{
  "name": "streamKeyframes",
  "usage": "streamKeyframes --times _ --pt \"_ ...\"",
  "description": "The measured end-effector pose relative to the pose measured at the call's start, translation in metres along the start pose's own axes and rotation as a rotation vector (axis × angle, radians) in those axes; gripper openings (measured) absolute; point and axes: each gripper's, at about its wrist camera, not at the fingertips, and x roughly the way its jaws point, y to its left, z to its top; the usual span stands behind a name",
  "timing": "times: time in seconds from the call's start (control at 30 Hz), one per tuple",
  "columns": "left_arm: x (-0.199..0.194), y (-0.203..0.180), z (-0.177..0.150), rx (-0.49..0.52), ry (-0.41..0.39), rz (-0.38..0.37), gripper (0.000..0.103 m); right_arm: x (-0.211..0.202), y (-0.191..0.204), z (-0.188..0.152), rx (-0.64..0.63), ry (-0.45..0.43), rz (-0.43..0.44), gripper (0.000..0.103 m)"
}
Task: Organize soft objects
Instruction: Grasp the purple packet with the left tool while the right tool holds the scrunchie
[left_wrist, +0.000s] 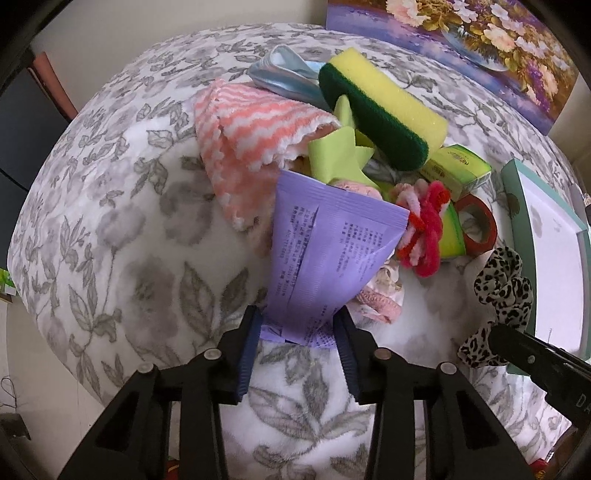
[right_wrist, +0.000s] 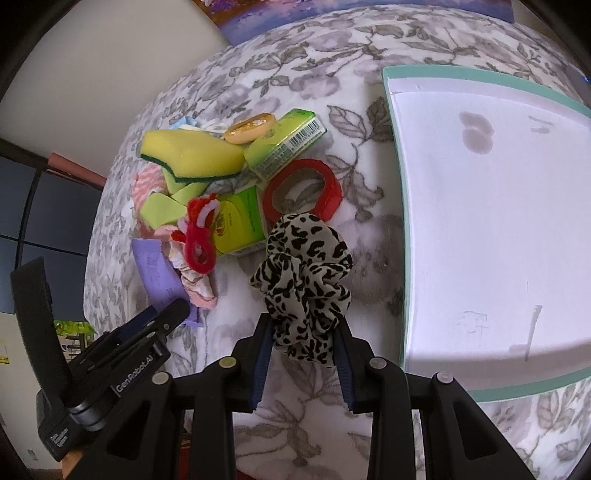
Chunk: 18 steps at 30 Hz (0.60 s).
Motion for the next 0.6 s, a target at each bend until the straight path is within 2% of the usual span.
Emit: streamKeyframes --times 0.1,0.37,0.43,0.6 --pt "-0.008 0.006 -0.001 -0.019 -0.031 -0.027 0.039 0.000 0.000 0.000 0.003 0.001 0.005 0.034" --pt "-0.033 0.011 -0.006 -0.038 -0.092 -0.029 0.036 -0.006 -0.004 -0.003 0.009 -0.016 0.035 0.034" --pt "-0.044 0.011 -0.006 -0.035 -0.115 -0.023 0.000 -0.010 -0.006 -0.003 0.008 -0.025 0.036 0.034" --pt "-0.049 0.003 -0.005 -0.007 -0.119 -0.012 0.001 -0.022 -0.004 -0.003 0.002 -0.049 0.045 0.034"
